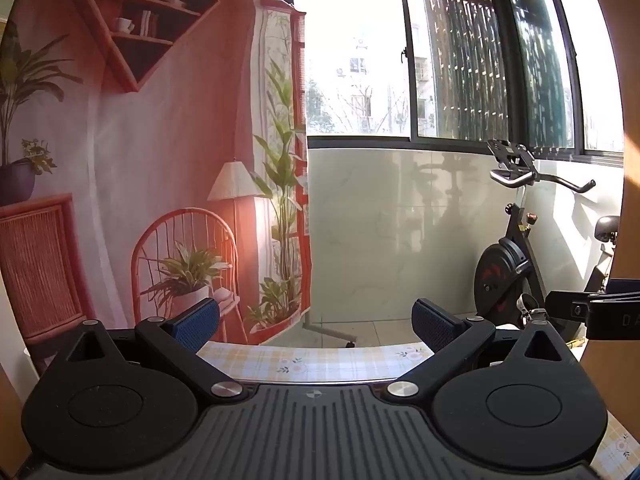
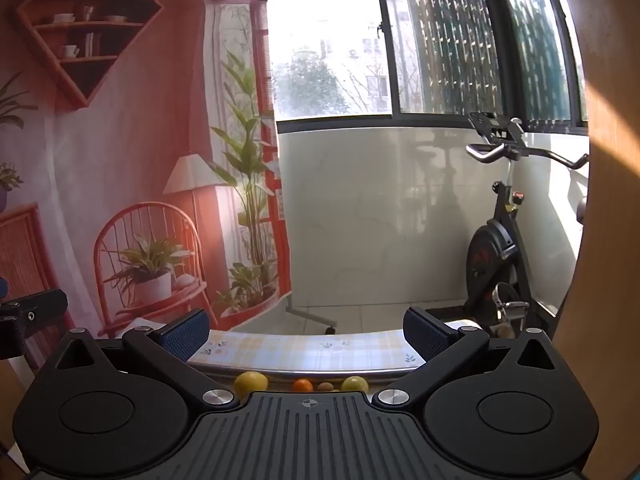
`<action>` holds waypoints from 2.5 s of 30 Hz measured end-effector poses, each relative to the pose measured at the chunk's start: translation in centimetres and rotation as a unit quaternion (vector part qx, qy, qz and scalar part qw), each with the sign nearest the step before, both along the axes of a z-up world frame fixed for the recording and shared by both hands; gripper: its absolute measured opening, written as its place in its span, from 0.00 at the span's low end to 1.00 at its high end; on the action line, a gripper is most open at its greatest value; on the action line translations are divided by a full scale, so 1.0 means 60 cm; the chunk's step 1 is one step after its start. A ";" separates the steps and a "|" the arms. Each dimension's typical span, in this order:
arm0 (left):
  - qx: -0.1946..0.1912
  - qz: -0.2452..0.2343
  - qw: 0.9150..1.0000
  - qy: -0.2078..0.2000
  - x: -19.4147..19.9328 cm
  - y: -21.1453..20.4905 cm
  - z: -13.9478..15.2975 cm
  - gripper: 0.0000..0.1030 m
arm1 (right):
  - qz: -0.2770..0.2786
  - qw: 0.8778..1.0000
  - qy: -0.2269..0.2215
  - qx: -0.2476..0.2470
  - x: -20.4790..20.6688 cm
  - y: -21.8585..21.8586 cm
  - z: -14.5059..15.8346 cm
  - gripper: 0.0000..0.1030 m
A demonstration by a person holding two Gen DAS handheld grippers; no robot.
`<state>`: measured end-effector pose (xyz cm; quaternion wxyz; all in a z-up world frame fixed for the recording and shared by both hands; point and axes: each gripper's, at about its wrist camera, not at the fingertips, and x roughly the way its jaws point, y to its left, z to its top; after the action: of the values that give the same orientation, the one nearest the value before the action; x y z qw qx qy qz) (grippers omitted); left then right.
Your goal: Organize fruits
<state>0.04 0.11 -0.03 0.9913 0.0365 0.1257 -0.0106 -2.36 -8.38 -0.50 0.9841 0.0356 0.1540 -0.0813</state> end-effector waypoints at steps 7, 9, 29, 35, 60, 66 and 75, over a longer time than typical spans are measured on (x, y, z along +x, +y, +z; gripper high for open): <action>-0.002 0.005 1.000 0.002 0.011 0.006 -0.002 1.00 | -0.003 1.000 -0.003 -0.002 -0.001 0.000 0.001 1.00; 0.001 0.006 1.000 0.000 0.005 -0.001 -0.002 1.00 | -0.005 1.000 -0.005 -0.003 -0.001 -0.001 0.001 1.00; 0.007 0.008 1.000 0.000 0.001 -0.002 0.004 1.00 | 0.001 1.000 -0.004 -0.004 -0.001 0.000 -0.001 1.00; 0.008 0.006 1.000 0.000 0.000 -0.002 0.004 1.00 | 0.000 1.000 -0.004 -0.004 -0.001 0.000 -0.001 1.00; 0.007 0.003 1.000 0.002 0.001 0.001 -0.001 1.00 | -0.002 1.000 -0.003 -0.004 -0.002 -0.004 -0.005 1.00; 0.006 0.003 1.000 0.004 0.001 0.001 -0.002 1.00 | -0.003 1.000 -0.002 -0.004 -0.002 -0.001 -0.004 1.00; 0.005 0.004 1.000 0.008 0.005 0.001 -0.001 1.00 | -0.002 1.000 -0.001 -0.004 -0.002 -0.001 -0.006 1.00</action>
<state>0.31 0.17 -0.08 0.9901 0.0404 0.1341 -0.0067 -2.46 -8.42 -0.85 0.9841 0.0319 0.1531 -0.0843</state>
